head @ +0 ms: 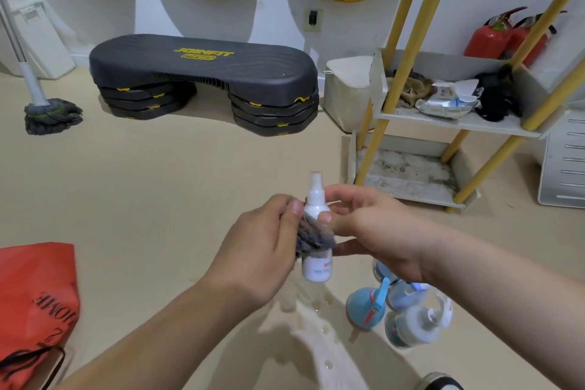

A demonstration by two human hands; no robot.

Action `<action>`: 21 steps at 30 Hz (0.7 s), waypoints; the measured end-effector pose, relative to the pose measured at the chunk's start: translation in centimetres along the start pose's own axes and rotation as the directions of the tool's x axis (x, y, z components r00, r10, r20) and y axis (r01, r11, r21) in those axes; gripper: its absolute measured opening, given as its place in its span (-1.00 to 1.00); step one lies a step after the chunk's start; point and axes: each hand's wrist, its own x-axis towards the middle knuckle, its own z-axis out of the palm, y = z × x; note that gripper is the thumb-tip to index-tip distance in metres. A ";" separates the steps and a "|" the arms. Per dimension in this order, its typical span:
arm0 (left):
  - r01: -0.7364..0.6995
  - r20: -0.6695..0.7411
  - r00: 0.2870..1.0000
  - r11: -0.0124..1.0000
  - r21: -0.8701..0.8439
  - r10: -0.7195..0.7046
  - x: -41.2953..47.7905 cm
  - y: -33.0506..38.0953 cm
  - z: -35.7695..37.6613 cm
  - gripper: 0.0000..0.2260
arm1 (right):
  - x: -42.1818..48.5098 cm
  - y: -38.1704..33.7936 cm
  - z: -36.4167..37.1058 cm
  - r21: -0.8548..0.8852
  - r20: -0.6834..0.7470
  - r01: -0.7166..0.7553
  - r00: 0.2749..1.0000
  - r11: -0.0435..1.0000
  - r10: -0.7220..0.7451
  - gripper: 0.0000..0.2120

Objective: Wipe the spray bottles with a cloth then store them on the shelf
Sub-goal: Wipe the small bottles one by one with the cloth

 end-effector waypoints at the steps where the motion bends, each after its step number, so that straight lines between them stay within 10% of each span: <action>1: 0.013 -0.041 0.999 0.996 -0.085 -0.017 0.3 0.1 -0.4 -0.66 | 0.1 0.3 -0.2 -0.053 -0.018 0.030 0.999 0.998 -0.031 -0.78; 4: 0.098 -0.104 0.984 0.929 -0.358 -0.144 0.9 0.3 -1.4 -0.57 | 0.0 0.8 -0.5 -0.154 -0.040 0.085 0.995 0.984 -0.092 -0.77; 17: 0.084 -0.098 0.987 0.928 -0.362 -0.128 -0.1 1.6 0.7 -0.69 | -0.7 0.9 1.4 -0.272 0.167 0.277 0.957 0.921 -0.239 -0.82; 21: 0.255 -0.007 0.927 0.646 -0.719 -0.374 0.8 3.3 -0.7 -0.61 | -0.2 0.5 1.0 -0.313 0.129 0.299 0.954 0.902 -0.272 -0.80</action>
